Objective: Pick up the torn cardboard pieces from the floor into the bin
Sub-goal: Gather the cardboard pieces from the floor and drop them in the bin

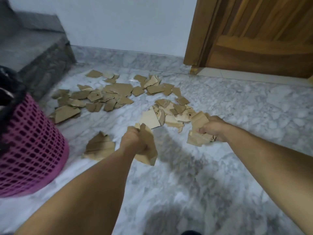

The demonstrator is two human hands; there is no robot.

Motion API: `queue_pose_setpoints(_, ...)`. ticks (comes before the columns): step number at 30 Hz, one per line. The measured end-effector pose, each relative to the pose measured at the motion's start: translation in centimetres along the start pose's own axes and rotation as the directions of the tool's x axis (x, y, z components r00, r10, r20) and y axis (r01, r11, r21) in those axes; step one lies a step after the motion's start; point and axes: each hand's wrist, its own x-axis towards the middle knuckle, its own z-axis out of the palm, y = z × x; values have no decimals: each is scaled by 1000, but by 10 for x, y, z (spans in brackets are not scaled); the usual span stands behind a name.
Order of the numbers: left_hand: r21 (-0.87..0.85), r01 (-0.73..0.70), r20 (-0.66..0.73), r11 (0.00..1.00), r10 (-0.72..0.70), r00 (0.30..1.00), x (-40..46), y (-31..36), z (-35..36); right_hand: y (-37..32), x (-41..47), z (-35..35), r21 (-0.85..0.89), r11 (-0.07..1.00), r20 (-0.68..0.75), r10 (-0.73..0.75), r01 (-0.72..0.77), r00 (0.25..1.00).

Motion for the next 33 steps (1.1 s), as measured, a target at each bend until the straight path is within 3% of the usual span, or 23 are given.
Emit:
queue_pose_setpoints(6, -68, 91, -17, 994, -92, 996, 24, -46, -40, -76, -46, 18, -92, 990, 106, -98, 108, 990)
queue_pose_setpoints(10, -182, 222, -123, 958, -246, 961, 59, -77, -39, -96, -7, 44, -75, 984, 147, -148, 160, 978)
queue_pose_setpoints(14, -151, 387, -146, 910, -408, 901, 93, -105, -40, -111, 33, 80, -30, 994, 261, -94, 105, 961)
queue_pose_setpoints(20, -57, 428, -108, 902, -431, 896, 123, -133, -35, -128, 79, 135, -30, 996, 366, -68, 85, 928)
queue_pose_setpoints(23, -67, 481, -91, 874, -485, 870, 133, -137, -24, -139, 103, 160, -68, 993, 299, -74, 98, 951)
queue_pose_setpoints(26, 113, 519, -103, 848, -509, 854, 131, -132, -16, -137, 123, 182, -144, 989, 170, -19, 44, 985)
queue_pose_setpoints(29, 18, 566, -137, 824, -559, 818, 131, -132, -15, -145, 113, 190, -65, 997, 72, 42, -38, 996)
queue_pose_setpoints(33, -207, 509, -169, 836, -543, 823, 127, -135, -17, -150, 122, 191, 144, 984, 154, 86, -108, 984)
